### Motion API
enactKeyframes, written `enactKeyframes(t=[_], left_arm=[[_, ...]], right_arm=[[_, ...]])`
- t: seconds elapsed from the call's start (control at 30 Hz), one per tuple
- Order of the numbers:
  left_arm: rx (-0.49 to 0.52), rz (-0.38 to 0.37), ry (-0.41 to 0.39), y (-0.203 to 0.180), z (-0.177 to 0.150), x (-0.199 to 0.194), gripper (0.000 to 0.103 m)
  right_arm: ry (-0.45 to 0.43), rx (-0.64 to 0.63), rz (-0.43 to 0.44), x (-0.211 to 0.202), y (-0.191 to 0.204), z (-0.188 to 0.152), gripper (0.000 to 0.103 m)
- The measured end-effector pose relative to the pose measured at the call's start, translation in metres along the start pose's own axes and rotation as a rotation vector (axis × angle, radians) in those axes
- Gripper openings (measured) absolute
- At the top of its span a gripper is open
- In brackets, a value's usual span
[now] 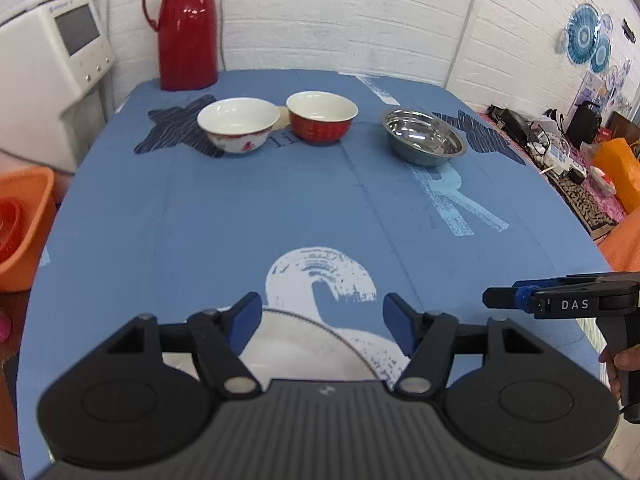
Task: Organize plates and bowls
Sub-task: 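Reach the right gripper to the steel bowl and grasp its rim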
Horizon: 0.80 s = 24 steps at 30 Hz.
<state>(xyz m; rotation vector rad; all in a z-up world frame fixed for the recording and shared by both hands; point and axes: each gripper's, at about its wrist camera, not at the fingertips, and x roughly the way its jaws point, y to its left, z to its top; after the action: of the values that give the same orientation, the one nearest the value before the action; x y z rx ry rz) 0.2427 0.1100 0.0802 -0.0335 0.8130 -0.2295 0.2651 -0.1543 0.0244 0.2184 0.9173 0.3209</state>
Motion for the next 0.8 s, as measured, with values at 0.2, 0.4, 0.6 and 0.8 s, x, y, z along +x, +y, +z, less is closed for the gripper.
enactKeyframes(t=[0.2, 0.4, 0.6, 0.8], left_arm=[[0.064, -0.029, 0.018, -0.037, 0.021, 0.025, 0.067], [0.093, -0.039, 0.047, -0.06, 0.042, 0.053, 0.068], [0.057, -0.07, 0.117, -0.068, 0.069, 0.097, 0.068], [-0.134, -0.161, 0.166, -0.064, 0.124, 0.152, 0.068]], right_arm=[[0.042, 0.069, -0.041, 0.01, -0.03, 0.014, 0.051], [0.012, 0.087, -0.024, 0.016, -0.052, 0.038, 0.051], [0.01, 0.15, -0.007, 0.03, -0.085, 0.062, 0.051], [-0.027, 0.209, -0.02, 0.043, -0.108, 0.106, 0.051]])
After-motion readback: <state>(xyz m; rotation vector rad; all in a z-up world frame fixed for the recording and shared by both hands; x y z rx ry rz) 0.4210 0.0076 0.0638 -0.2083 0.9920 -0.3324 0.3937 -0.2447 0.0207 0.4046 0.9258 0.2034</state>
